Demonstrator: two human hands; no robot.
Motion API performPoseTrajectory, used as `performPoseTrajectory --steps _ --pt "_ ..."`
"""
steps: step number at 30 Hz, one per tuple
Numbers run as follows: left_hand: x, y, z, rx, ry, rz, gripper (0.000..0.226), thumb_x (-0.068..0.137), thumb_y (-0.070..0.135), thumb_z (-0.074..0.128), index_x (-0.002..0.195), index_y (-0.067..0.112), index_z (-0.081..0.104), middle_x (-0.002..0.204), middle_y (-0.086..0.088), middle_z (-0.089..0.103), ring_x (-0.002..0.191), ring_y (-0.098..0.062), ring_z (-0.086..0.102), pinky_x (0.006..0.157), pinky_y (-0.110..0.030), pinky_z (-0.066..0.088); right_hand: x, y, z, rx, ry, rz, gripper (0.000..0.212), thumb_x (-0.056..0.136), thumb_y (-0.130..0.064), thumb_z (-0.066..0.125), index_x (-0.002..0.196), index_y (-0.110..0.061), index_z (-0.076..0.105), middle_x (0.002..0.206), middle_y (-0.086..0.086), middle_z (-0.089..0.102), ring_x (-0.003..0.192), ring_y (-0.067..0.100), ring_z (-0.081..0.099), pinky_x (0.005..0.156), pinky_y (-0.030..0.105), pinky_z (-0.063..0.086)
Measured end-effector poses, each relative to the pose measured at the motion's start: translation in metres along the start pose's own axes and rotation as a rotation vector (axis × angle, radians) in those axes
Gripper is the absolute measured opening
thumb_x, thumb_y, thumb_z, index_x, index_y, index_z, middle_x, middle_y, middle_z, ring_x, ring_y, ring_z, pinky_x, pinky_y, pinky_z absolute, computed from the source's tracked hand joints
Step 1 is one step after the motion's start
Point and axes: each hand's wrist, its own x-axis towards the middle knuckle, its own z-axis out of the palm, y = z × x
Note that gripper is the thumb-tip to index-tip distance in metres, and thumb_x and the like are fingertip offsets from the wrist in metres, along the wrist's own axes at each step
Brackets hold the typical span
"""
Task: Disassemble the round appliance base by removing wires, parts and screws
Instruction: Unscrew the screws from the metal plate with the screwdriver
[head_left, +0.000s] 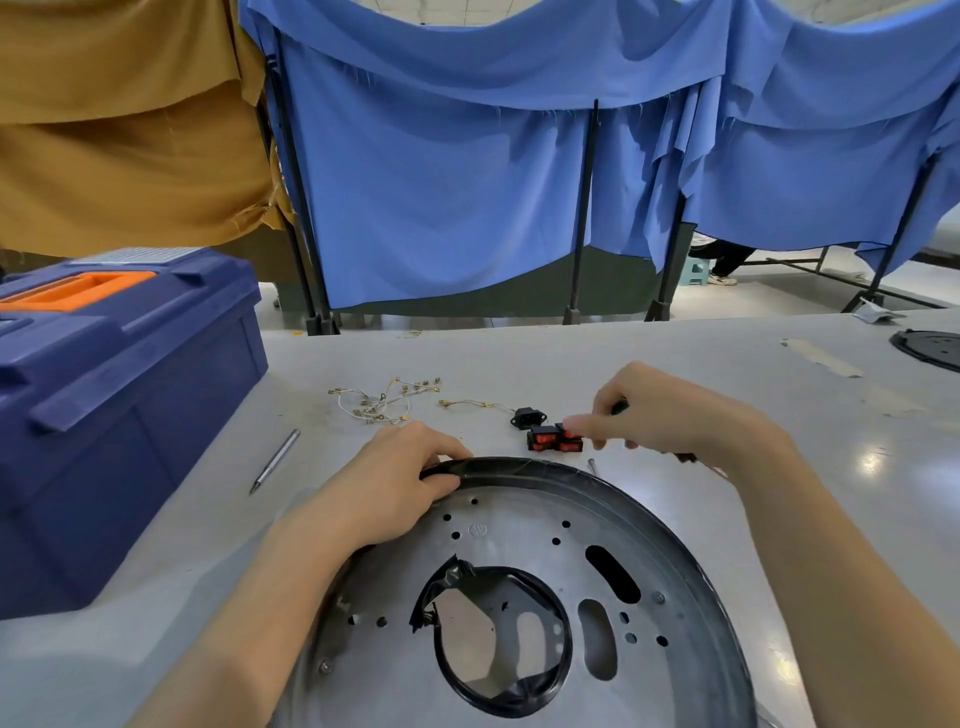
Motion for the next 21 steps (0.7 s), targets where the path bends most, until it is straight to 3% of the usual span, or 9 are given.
performPoseTrajectory --steps 3,6,11,13,15,17,19,21 --pt "0.0 0.0 -0.002 0.002 -0.019 -0.004 0.021 0.095 0.019 0.06 0.11 0.029 0.07 0.09 0.0 0.073 0.084 -0.015 0.062 0.079 -0.026 0.049 -0.016 -0.018 -0.008 -0.024 -0.154 -0.076 0.046 0.069 -0.06 0.075 0.07 -0.014 0.072 0.065 0.005 0.05 0.061 0.02 0.041 0.052 0.031 0.033" --pt "-0.001 -0.003 -0.006 0.027 -0.038 -0.042 0.015 0.094 0.019 0.06 0.103 0.028 0.069 0.091 0.0 0.071 0.087 -0.017 0.064 0.083 -0.029 0.05 -0.023 -0.024 -0.01 -0.142 -0.256 -0.057 0.031 0.065 -0.045 0.085 0.074 -0.017 0.073 0.063 0.002 0.049 0.059 0.02 0.039 0.05 0.028 0.033" --pt "-0.003 -0.011 -0.018 0.132 -0.063 -0.115 0.016 0.094 0.018 0.059 0.108 0.022 0.065 0.108 -0.002 0.063 0.106 -0.019 0.059 0.093 -0.03 0.045 -0.015 -0.023 0.0 -0.137 -0.25 -0.058 0.011 0.075 -0.022 0.081 0.075 -0.018 0.071 0.071 0.006 0.054 0.058 0.02 0.041 0.05 0.028 0.034" --pt "-0.005 -0.013 -0.024 0.16 -0.1 -0.147 0.016 0.094 0.022 0.06 0.109 0.021 0.065 0.109 -0.003 0.063 0.101 -0.017 0.06 0.088 -0.027 0.045 -0.011 -0.023 0.005 -0.098 -0.202 -0.097 0.009 0.077 -0.021 0.08 0.076 -0.017 0.071 0.072 0.006 0.055 0.057 0.017 0.042 0.05 0.027 0.035" --pt "-0.007 -0.015 -0.028 0.166 -0.103 -0.176 0.01 0.093 0.032 0.063 0.092 0.021 0.063 0.093 0.002 0.064 0.078 -0.009 0.058 0.074 -0.026 0.045 -0.007 -0.026 0.012 -0.05 -0.142 -0.143 0.007 0.078 -0.019 0.078 0.079 -0.014 0.073 0.076 0.007 0.061 0.062 0.016 0.049 0.059 0.028 0.043" --pt "-0.007 -0.018 -0.03 0.197 -0.06 -0.215 0.026 0.09 0.039 0.065 0.073 0.02 0.058 0.073 0.007 0.058 0.063 -0.005 0.05 0.067 -0.026 0.042 -0.003 -0.029 0.019 -0.002 -0.083 -0.196 0.01 0.081 -0.02 0.076 0.082 -0.01 0.075 0.081 0.01 0.067 0.065 0.014 0.051 0.065 0.027 0.045" --pt "-0.008 -0.019 -0.032 0.226 -0.032 -0.245 0.035 0.089 0.04 0.065 0.063 0.019 0.054 0.063 0.007 0.053 0.059 -0.005 0.045 0.066 -0.026 0.04 -0.004 -0.031 0.02 0.017 -0.066 -0.215 0.022 0.082 -0.03 0.076 0.08 -0.009 0.075 0.07 0.006 0.062 0.06 0.012 0.046 0.061 0.026 0.04" --pt "-0.01 -0.023 -0.037 0.256 -0.04 -0.275 0.036 0.089 0.038 0.065 0.063 0.015 0.058 0.064 0.004 0.056 0.061 -0.007 0.048 0.065 -0.027 0.041 -0.009 -0.029 0.011 -0.011 -0.086 -0.183 0.029 0.076 -0.042 0.079 0.075 -0.013 0.075 0.054 -0.01 0.053 0.052 0.007 0.044 0.057 0.022 0.037"
